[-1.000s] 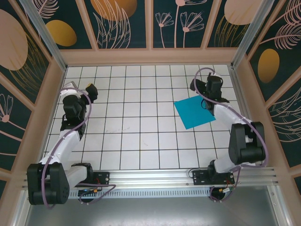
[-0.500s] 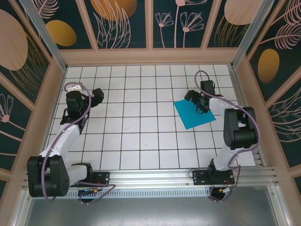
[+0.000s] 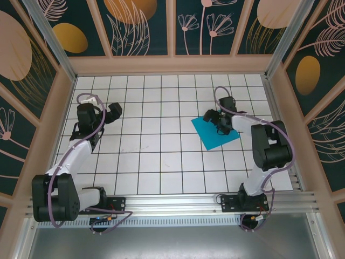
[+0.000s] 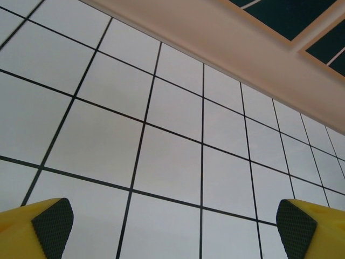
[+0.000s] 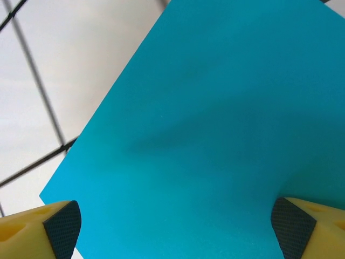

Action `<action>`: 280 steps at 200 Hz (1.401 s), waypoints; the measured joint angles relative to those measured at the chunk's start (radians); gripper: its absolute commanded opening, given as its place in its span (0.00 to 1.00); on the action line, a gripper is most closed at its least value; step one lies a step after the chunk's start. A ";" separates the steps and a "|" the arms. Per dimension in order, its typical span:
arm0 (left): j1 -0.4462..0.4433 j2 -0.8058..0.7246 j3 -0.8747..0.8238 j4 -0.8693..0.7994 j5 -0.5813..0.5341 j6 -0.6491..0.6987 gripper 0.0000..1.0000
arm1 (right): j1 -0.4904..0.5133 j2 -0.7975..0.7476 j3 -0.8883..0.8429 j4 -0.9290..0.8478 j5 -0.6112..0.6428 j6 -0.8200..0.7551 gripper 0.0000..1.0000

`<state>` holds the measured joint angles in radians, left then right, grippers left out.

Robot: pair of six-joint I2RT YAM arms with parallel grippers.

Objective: Fold a paper plane with a square sheet of paper (pick it up from the middle)
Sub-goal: Move the square sheet of paper to the center of the table.

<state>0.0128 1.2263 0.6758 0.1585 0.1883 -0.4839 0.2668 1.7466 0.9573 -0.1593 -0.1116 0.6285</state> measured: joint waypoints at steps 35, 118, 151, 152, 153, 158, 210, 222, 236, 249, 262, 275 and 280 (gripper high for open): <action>0.000 0.014 0.006 -0.003 0.039 0.000 0.99 | 0.224 0.011 0.016 0.000 0.004 0.084 0.94; 0.000 0.016 0.006 -0.006 0.065 0.000 0.98 | 0.420 0.172 0.317 -0.198 0.011 0.047 0.87; 0.000 0.021 0.006 -0.007 0.068 0.000 0.98 | 0.414 0.295 0.444 -0.209 -0.003 -0.008 0.86; 0.000 0.022 0.006 -0.007 0.069 0.000 0.98 | 0.414 0.301 0.449 -0.212 -0.002 -0.011 0.86; 0.000 0.022 0.006 -0.007 0.069 0.000 0.98 | 0.414 0.303 0.451 -0.215 -0.002 -0.012 0.86; 0.000 0.022 0.007 -0.007 0.070 0.000 0.99 | 0.411 0.314 0.469 -0.229 -0.002 -0.014 0.86; 0.000 0.028 0.007 -0.014 0.078 0.000 0.99 | 0.374 0.354 0.528 -0.232 0.002 -0.027 0.86; 0.000 0.029 0.007 -0.014 0.080 0.000 0.99 | 0.362 0.342 0.500 -0.212 0.009 -0.019 0.86; 0.000 0.031 0.007 -0.015 0.085 0.000 0.98 | 0.349 0.306 0.449 -0.192 0.032 -0.008 0.86; 0.000 0.033 0.007 -0.015 0.090 -0.001 0.99 | 0.330 0.260 0.383 -0.192 0.070 0.010 0.86; 0.000 0.037 0.007 -0.015 0.093 -0.001 0.99 | 0.308 0.218 0.332 -0.206 0.102 0.022 0.87; 0.000 0.046 0.007 -0.015 0.096 -0.002 0.99 | 0.289 0.188 0.305 -0.236 0.128 0.024 0.88; 0.000 0.050 0.007 -0.016 0.097 -0.002 0.98 | 0.283 0.181 0.303 -0.251 0.135 0.019 0.89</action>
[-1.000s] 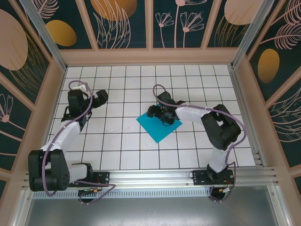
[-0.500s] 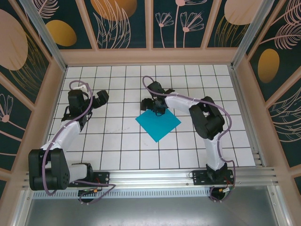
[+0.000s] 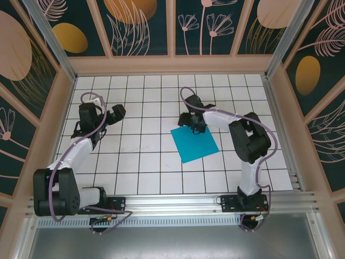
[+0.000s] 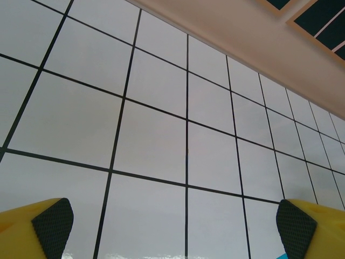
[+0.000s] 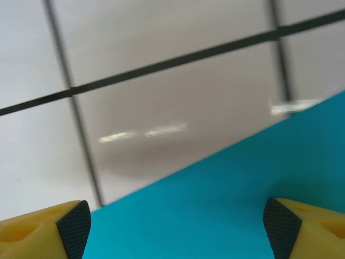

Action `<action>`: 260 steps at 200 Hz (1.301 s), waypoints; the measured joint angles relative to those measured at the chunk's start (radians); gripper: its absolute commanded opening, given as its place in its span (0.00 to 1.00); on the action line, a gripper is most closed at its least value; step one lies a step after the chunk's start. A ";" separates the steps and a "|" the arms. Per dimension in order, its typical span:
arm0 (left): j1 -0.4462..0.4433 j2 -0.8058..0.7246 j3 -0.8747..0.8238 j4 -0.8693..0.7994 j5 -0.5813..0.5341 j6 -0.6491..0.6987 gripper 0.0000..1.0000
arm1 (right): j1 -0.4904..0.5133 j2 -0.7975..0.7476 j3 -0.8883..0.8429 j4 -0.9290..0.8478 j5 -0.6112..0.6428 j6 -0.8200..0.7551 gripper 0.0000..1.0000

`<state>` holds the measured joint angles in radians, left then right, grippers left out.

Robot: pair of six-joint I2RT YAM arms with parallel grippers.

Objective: Fold a paper plane with a square sheet of paper (pick it up from the middle)
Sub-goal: Move the square sheet of paper to the center of the table, then fold the square sheet of paper in half at the center of the table.

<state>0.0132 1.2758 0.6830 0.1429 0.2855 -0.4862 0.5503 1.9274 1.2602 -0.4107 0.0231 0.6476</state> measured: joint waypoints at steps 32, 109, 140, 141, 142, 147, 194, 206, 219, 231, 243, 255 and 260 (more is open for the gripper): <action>0.000 0.021 0.003 -0.013 0.014 -0.006 0.98 | -0.001 -0.053 0.001 -0.074 0.012 -0.098 0.99; 0.000 0.049 0.015 -0.036 0.021 -0.006 0.98 | 0.068 -0.087 -0.035 -0.216 0.018 -0.334 0.95; 0.000 0.050 0.018 -0.043 0.021 -0.006 0.99 | 0.074 -0.085 -0.037 -0.230 0.013 -0.356 0.95; 0.000 0.051 0.018 -0.043 0.021 -0.006 0.99 | 0.074 -0.084 -0.037 -0.229 0.012 -0.357 0.95; 0.000 0.051 0.018 -0.043 0.021 -0.006 0.99 | 0.074 -0.084 -0.037 -0.230 0.012 -0.357 0.95; 0.000 0.052 0.019 -0.042 0.021 -0.006 0.98 | 0.074 -0.082 -0.037 -0.229 0.010 -0.358 0.95; 0.000 0.074 0.024 -0.043 0.021 -0.006 0.99 | 0.074 -0.041 -0.059 -0.220 0.008 -0.357 0.93; 0.000 0.078 0.026 -0.044 0.021 -0.006 0.98 | 0.074 -0.042 -0.059 -0.218 0.011 -0.354 0.93; 0.000 0.079 0.027 -0.044 0.021 -0.006 0.98 | 0.074 -0.042 -0.064 -0.214 0.012 -0.354 0.92; 0.000 0.080 0.028 -0.044 0.021 -0.006 0.99 | 0.074 -0.042 -0.066 -0.211 0.013 -0.354 0.92; 0.000 0.081 0.030 -0.044 0.021 -0.006 0.99 | 0.074 -0.042 -0.069 -0.207 0.015 -0.354 0.91; 0.000 0.084 0.031 -0.044 0.022 -0.006 0.98 | 0.074 -0.043 -0.072 -0.203 0.016 -0.354 0.90; 0.000 0.085 0.031 -0.044 0.022 -0.006 0.99 | 0.074 -0.043 -0.072 -0.203 0.018 -0.354 0.90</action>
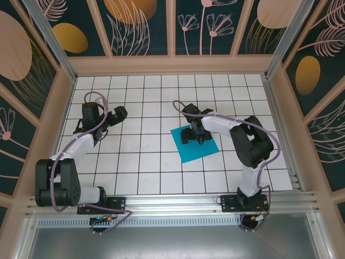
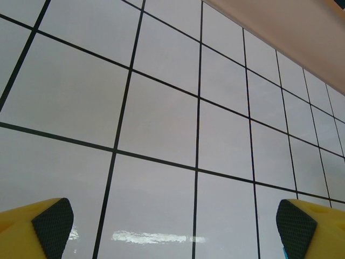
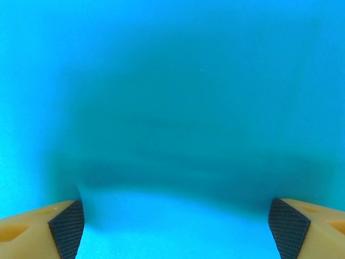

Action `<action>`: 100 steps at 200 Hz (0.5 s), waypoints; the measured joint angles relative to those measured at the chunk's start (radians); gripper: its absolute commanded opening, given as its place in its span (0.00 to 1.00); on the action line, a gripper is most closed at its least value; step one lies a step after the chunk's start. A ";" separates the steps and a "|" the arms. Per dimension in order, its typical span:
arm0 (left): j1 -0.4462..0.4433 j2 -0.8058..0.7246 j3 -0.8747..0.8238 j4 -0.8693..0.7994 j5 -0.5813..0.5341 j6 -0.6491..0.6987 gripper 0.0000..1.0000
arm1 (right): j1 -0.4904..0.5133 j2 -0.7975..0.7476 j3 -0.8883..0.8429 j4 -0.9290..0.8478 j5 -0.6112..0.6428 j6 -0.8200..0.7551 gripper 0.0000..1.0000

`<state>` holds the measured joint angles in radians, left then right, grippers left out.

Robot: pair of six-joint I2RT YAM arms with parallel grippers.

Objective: Fold a paper plane with a square sheet of paper (pick it up from the middle)
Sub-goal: Fold the square sheet of paper in half at the center of the table.

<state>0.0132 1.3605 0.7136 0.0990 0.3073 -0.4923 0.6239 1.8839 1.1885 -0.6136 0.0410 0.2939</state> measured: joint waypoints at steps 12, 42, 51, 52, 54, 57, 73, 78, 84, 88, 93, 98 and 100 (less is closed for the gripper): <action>0.000 0.004 0.001 0.000 0.000 0.000 0.99 | 0.000 0.000 -0.001 0.000 0.004 0.000 0.89; 0.000 0.006 0.001 -0.006 0.000 0.000 0.98 | 0.000 0.000 -0.002 0.003 0.008 0.003 0.85; 0.000 0.007 0.001 -0.007 0.000 0.000 0.99 | 0.000 0.000 -0.002 0.004 0.010 0.004 0.83; 0.000 0.007 0.001 -0.007 0.000 0.000 0.98 | 0.000 0.000 -0.002 0.004 0.010 0.004 0.83; 0.000 0.008 0.001 -0.007 0.000 0.000 0.98 | 0.000 0.000 -0.002 0.004 0.010 0.003 0.82; 0.000 0.008 0.001 -0.007 0.000 0.000 0.99 | 0.000 -0.001 -0.002 0.004 0.011 0.005 0.81; 0.000 0.008 0.001 -0.008 0.000 0.000 0.98 | 0.000 -0.002 -0.002 0.006 0.012 0.010 0.73; 0.000 0.008 0.001 -0.008 0.001 0.000 0.98 | 0.000 -0.003 -0.002 0.008 0.012 0.015 0.69; 0.000 0.008 0.001 -0.008 0.002 0.000 0.98 | 0.000 -0.003 -0.002 0.010 0.011 0.019 0.63; 0.000 0.008 0.001 -0.008 0.003 0.000 0.99 | 0.000 -0.004 -0.002 0.011 0.010 0.015 0.60; 0.000 0.008 0.001 -0.008 0.004 0.000 0.98 | -0.001 -0.005 -0.002 0.013 0.011 0.024 0.57; 0.000 0.008 0.001 -0.008 0.005 0.000 0.98 | -0.001 -0.006 -0.002 0.015 0.007 0.031 0.55; 0.000 0.008 0.001 -0.008 0.006 0.000 0.98 | -0.001 -0.006 -0.002 0.015 0.006 0.029 0.55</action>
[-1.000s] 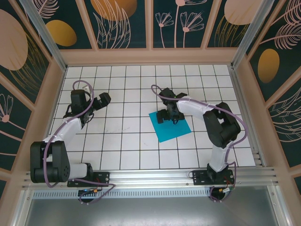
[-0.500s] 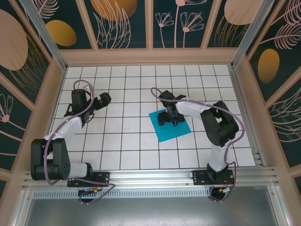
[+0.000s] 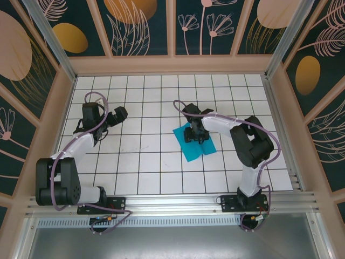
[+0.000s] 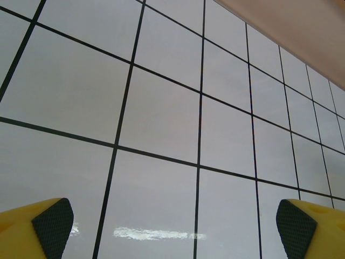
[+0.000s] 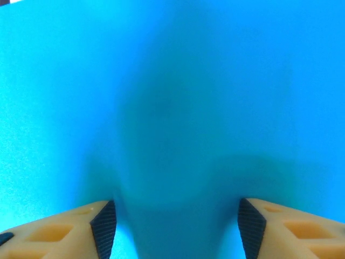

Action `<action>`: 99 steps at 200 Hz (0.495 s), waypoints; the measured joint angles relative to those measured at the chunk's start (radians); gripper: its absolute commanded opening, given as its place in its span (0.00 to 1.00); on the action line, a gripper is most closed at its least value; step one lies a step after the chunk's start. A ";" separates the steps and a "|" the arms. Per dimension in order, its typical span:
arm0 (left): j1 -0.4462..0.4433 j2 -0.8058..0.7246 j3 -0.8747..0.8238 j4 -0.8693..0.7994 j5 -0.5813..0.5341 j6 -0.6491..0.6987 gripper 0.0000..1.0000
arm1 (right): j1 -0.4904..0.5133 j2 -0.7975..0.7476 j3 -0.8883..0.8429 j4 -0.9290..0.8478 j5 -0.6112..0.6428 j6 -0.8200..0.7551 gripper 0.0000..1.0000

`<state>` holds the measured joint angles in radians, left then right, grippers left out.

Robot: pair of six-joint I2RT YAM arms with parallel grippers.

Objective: Fold a paper plane with a square sheet of paper (pick it up from the middle)
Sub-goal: Fold the square sheet of paper in half at the center of the table.

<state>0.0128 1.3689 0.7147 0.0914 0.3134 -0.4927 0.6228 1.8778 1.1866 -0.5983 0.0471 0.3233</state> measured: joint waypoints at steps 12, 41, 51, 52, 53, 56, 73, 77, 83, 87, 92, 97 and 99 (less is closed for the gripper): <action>0.000 0.000 0.000 0.000 0.016 -0.003 0.98 | -0.002 -0.004 -0.001 0.013 -0.026 0.013 0.48; -0.003 -0.004 -0.007 0.016 0.072 -0.029 0.96 | -0.003 -0.034 -0.021 0.127 -0.203 0.068 0.34; -0.008 -0.014 -0.023 0.034 0.091 -0.051 0.95 | -0.003 -0.056 -0.037 0.183 -0.269 0.089 0.32; -0.009 -0.016 -0.025 0.037 0.093 -0.053 0.95 | -0.002 -0.059 -0.040 0.194 -0.278 0.098 0.32; -0.009 -0.017 -0.026 0.038 0.094 -0.054 0.95 | -0.002 -0.061 -0.041 0.198 -0.283 0.100 0.32; -0.013 -0.022 -0.033 0.043 0.101 -0.063 0.95 | -0.002 -0.070 -0.046 0.216 -0.303 0.104 0.31; -0.037 -0.044 -0.070 0.074 0.119 -0.101 0.94 | -0.002 -0.116 -0.079 0.338 -0.415 0.158 0.29; -0.048 -0.048 -0.079 0.081 0.124 -0.114 0.94 | -0.002 -0.125 -0.087 0.370 -0.442 0.168 0.29; -0.063 -0.052 -0.090 0.092 0.129 -0.128 0.94 | -0.002 -0.133 -0.096 0.408 -0.473 0.183 0.29; -0.073 -0.054 -0.097 0.100 0.130 -0.137 0.94 | -0.004 -0.137 -0.103 0.436 -0.496 0.194 0.29; -0.088 -0.055 -0.106 0.111 0.134 -0.150 0.94 | -0.005 -0.139 -0.109 0.468 -0.526 0.209 0.29; -0.100 -0.056 -0.114 0.122 0.137 -0.165 0.94 | -0.006 -0.139 -0.114 0.494 -0.550 0.219 0.29; -0.106 -0.056 -0.118 0.128 0.138 -0.170 0.94 | -0.007 -0.139 -0.116 0.505 -0.558 0.224 0.29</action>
<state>-0.0929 1.3132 0.5968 0.2195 0.4515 -0.6624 0.6155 1.7390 1.0702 -0.0929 -0.5114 0.5468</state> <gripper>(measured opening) 0.942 0.289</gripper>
